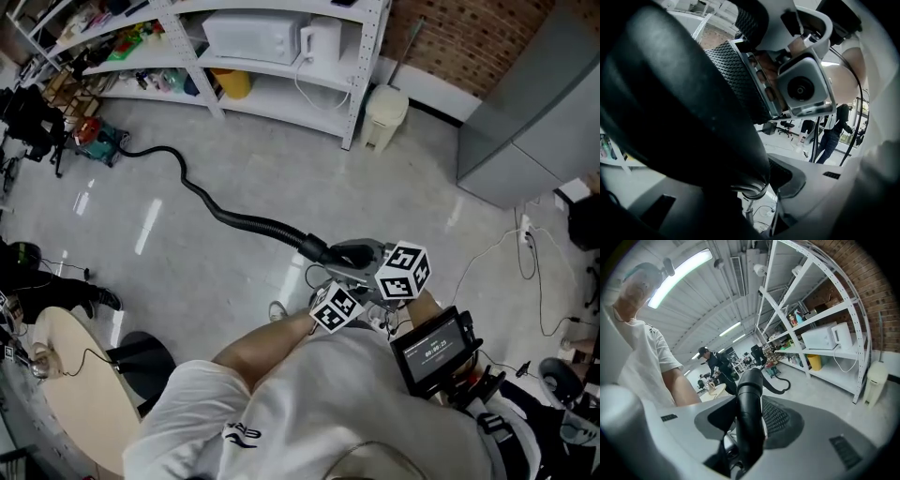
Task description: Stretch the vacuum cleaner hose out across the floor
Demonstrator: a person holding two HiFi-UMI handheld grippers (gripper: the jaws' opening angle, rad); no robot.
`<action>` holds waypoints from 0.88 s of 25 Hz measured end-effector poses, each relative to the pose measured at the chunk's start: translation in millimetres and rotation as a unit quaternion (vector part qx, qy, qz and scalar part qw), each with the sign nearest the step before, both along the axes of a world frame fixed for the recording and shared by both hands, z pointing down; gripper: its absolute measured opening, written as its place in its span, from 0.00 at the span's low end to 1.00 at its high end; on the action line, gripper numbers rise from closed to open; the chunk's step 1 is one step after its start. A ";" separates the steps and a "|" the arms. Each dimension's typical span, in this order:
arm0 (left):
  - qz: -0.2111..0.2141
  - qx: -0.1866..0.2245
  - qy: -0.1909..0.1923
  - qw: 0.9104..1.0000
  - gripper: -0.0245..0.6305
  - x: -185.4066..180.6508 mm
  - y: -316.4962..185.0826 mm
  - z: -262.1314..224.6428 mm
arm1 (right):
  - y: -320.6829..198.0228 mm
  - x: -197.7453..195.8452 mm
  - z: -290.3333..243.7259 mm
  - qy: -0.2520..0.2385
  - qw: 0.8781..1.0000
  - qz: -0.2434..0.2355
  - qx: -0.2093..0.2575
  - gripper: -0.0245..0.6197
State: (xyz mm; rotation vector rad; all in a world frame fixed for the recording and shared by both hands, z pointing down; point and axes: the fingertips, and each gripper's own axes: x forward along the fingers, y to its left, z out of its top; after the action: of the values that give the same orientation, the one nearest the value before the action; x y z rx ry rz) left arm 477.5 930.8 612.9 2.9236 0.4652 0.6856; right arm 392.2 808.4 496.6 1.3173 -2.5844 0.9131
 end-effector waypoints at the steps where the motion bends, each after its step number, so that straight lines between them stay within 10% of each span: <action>1: -0.002 -0.001 0.001 1.000 0.25 6.7 4.6 -0.5 | 5.1 4.7 0.1 0.001 1.000 -0.008 0.000 0.30; 22: -0.020 -0.020 -0.044 0.999 0.25 14.0 65.8 31.2 | 36.2 75.5 29.5 -0.063 0.996 0.056 -0.026 0.28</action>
State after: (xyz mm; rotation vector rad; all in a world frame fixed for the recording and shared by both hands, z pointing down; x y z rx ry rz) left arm 491.5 996.5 644.2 2.8435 0.4040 0.7866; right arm 467.7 844.5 526.0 1.4484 -2.5809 1.1090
